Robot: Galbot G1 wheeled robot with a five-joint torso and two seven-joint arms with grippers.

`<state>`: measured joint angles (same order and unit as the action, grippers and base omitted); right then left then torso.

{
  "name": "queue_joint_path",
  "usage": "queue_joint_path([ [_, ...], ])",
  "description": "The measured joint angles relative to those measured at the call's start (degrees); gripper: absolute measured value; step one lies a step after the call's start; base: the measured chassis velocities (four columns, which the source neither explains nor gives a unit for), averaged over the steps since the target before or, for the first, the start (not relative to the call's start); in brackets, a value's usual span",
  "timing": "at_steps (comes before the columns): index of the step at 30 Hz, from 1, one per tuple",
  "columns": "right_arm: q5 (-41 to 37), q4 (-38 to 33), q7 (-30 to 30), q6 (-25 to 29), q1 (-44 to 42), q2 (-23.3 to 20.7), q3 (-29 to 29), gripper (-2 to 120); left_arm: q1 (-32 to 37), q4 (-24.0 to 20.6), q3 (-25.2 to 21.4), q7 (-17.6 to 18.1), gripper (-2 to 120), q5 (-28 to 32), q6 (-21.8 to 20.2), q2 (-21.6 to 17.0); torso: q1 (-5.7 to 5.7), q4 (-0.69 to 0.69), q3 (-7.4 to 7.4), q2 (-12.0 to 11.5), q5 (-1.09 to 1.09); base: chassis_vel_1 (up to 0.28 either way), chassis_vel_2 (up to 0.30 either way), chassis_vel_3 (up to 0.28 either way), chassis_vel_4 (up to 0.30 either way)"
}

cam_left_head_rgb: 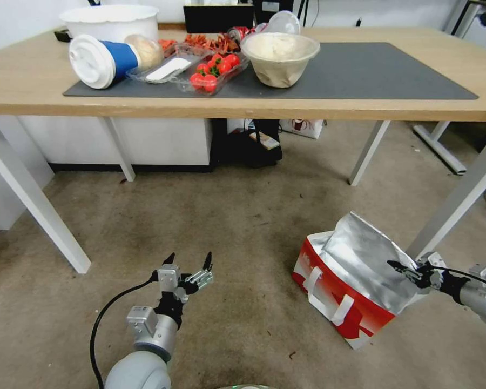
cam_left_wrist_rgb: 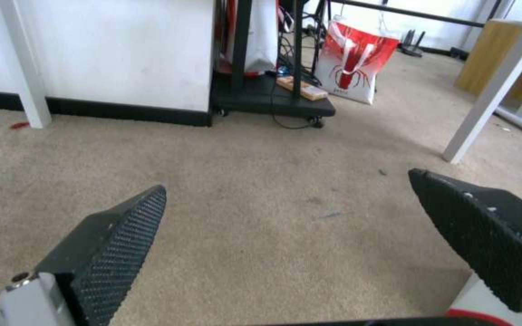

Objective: Pick up the food delivery bag from the floor and place it on the table.

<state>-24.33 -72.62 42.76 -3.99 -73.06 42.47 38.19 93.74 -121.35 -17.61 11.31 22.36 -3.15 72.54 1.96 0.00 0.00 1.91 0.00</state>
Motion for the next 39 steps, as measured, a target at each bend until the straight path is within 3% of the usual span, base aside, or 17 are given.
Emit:
queue_joint_path([
  [1,0.0,0.0,0.0,0.0,0.0,0.0,0.0,12,0.0,0.0,0.0,0.0,100,0.0,0.0,0.0,0.00,0.00,0.00,0.0,0.00,0.000,0.000,0.000,0.000],
  [3,-0.1,-0.2,-0.1,0.0,-0.2,-0.2,0.1,0,-0.1,0.0,-0.1,0.1,100,0.1,0.0,-0.1,0.00,0.00,0.00,0.0,0.00,0.000,0.000,0.000,0.000],
  [30,-5.2,-8.1,-0.5,-1.8,-5.7,-1.6,3.4,0,-0.2,-0.1,-0.5,0.6,100,0.1,0.4,-0.2,0.00,0.00,0.00,0.0,0.00,0.000,0.000,0.000,0.000],
  [39,-12.3,-17.4,2.1,-5.2,-10.0,-3.9,5.6,0,-0.3,-0.2,-0.5,0.8,100,0.1,0.4,-0.1,0.00,0.00,0.00,0.0,0.00,0.000,0.000,0.000,0.000],
])
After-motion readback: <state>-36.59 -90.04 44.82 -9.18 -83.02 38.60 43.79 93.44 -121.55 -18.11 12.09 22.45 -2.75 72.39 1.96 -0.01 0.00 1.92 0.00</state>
